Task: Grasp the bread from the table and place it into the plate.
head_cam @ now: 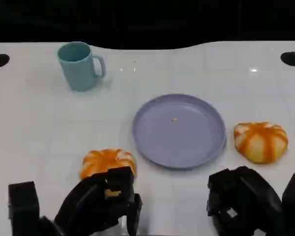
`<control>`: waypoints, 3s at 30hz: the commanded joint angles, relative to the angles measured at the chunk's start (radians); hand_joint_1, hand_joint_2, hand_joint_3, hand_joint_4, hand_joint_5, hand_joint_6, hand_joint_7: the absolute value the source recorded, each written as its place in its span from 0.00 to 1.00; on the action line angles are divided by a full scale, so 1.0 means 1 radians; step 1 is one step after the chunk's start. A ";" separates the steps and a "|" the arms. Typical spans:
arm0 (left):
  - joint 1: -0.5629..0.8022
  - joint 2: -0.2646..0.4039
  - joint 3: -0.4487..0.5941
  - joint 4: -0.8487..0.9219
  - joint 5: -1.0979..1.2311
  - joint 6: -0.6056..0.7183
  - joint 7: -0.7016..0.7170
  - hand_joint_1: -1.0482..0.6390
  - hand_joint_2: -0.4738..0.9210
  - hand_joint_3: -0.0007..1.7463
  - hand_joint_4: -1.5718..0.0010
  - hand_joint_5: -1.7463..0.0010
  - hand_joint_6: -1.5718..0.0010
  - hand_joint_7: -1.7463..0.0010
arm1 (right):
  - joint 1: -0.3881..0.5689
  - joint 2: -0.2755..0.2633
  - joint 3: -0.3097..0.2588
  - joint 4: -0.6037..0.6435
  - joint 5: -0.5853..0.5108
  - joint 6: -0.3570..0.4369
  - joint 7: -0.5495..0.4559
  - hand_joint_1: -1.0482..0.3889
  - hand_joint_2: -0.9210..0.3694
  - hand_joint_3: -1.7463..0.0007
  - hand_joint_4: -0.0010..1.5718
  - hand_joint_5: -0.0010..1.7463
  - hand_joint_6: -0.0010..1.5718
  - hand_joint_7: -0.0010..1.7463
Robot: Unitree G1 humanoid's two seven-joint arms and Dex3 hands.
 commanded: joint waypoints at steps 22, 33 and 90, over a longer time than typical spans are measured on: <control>0.019 0.000 0.006 -0.046 0.012 0.013 0.024 0.17 1.00 0.05 0.40 0.00 0.46 0.07 | 0.012 -0.007 -0.001 -0.009 0.003 -0.005 0.000 0.00 0.64 0.24 0.97 0.75 1.00 0.58; 0.026 0.049 0.009 -0.128 0.170 -0.156 0.140 0.20 1.00 0.12 0.51 0.00 0.56 0.19 | 0.014 0.000 0.000 -0.013 0.013 -0.006 0.007 0.00 0.64 0.25 0.98 0.75 1.00 0.58; -0.146 0.104 -0.379 -0.421 1.814 0.462 0.377 0.42 0.83 0.00 0.91 0.49 0.83 1.00 | 0.012 -0.013 0.002 -0.016 0.003 -0.001 0.003 0.00 0.68 0.21 0.99 0.73 1.00 0.57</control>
